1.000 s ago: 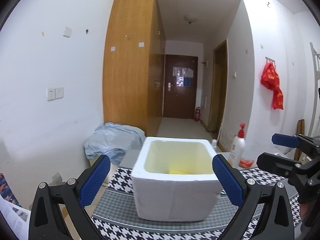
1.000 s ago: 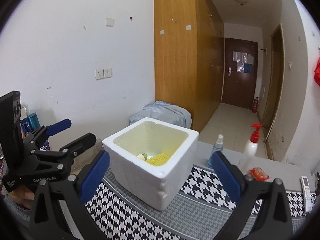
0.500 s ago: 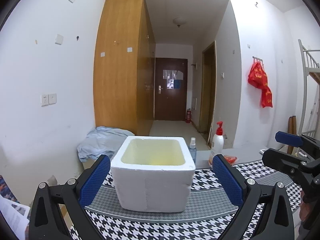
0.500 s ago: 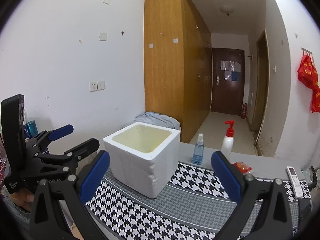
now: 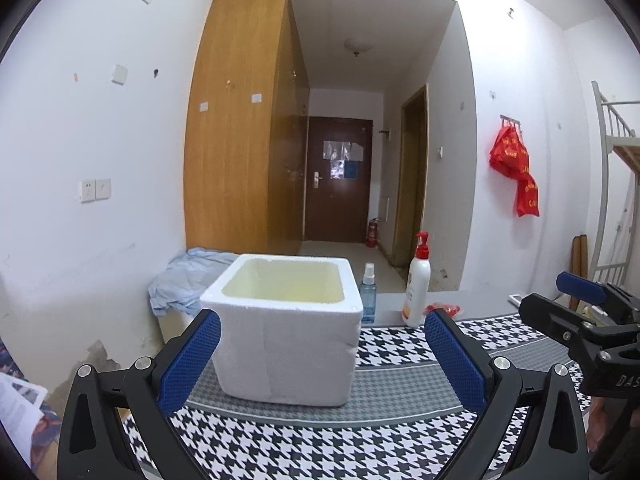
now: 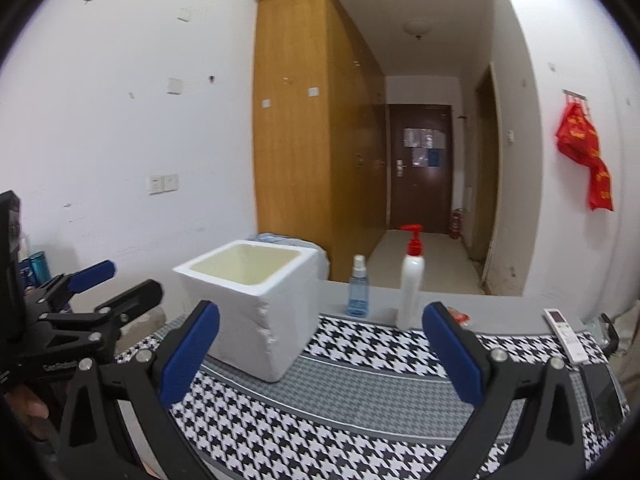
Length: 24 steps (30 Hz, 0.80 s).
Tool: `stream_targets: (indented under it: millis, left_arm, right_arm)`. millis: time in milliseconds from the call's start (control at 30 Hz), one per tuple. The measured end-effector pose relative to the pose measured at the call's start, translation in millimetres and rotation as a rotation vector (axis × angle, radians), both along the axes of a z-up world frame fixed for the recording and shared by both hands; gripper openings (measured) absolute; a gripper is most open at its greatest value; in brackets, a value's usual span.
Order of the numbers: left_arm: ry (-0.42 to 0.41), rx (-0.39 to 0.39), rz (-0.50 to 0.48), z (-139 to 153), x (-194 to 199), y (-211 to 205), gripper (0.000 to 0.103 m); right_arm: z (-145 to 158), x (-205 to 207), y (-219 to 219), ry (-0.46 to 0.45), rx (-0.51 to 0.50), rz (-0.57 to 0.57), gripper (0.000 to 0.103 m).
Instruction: Organize soft objects
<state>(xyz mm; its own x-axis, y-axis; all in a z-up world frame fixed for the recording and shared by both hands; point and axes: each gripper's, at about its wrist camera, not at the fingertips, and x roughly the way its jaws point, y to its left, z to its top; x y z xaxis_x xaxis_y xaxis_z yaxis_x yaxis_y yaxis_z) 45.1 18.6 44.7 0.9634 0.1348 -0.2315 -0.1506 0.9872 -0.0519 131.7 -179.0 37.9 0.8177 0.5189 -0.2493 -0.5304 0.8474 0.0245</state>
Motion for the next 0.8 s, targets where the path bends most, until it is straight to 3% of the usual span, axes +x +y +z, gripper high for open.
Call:
stream_targets:
  millis: [300,800]
  left_arm:
    - [-0.047,0.008,-0.002,-13.5,-19.3,-12.6,0.102]
    - [-0.057,0.039,0.024,-30.0,-41.6,-17.7,0.102]
  right_arm:
    - [-19.3,-11.7,-10.9,-0.009,-0.009,-0.015,0.103]
    - [-41.9,-30.5,-16.4,0.01,0.01,-0.006,0.103]
